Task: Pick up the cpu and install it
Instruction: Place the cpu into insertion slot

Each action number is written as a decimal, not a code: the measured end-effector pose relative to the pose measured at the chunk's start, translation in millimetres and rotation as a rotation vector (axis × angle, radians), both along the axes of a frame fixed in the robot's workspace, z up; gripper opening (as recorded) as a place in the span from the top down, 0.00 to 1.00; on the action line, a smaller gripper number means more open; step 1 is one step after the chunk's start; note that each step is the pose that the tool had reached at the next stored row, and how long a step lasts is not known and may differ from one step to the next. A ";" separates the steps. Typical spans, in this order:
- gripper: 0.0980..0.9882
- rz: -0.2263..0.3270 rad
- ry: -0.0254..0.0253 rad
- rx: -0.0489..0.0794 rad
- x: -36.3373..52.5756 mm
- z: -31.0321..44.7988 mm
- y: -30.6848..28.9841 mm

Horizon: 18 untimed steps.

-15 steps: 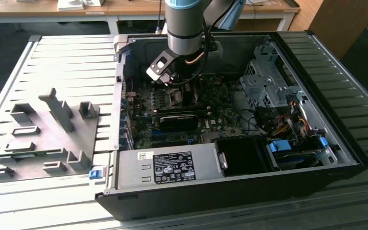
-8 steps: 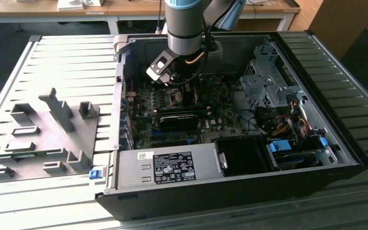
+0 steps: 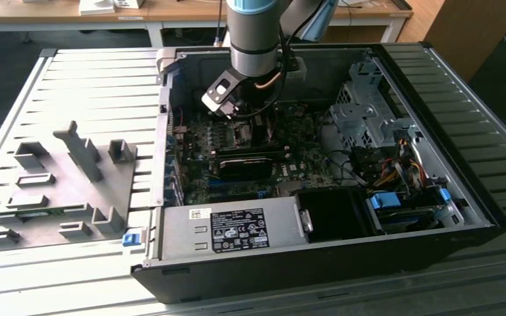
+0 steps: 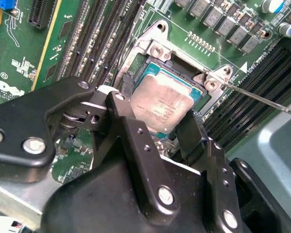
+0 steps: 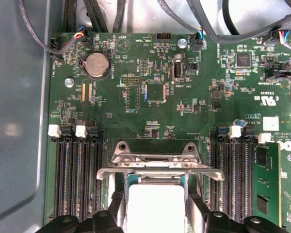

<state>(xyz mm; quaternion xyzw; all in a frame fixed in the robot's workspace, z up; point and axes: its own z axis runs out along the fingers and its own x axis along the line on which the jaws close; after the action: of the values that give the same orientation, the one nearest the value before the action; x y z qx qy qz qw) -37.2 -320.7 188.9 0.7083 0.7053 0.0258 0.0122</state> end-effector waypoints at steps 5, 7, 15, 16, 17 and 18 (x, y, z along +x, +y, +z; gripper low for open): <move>0.42 0.000 0.0003 0.000 -0.1 4.0 0.0; 0.42 0.000 0.0007 0.000 -0.1 7.4 0.0; 0.58 0.000 0.0175 0.000 1.2 17.1 0.0; 0.65 0.000 0.0209 0.000 1.5 17.9 0.0; 0.65 0.000 0.0240 0.000 1.8 18.7 0.0; 0.71 0.000 0.0270 0.000 1.9 19.6 0.0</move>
<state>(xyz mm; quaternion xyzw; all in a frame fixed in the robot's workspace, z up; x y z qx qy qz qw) -35.2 -320.8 208.5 0.7086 0.7054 0.0162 0.0027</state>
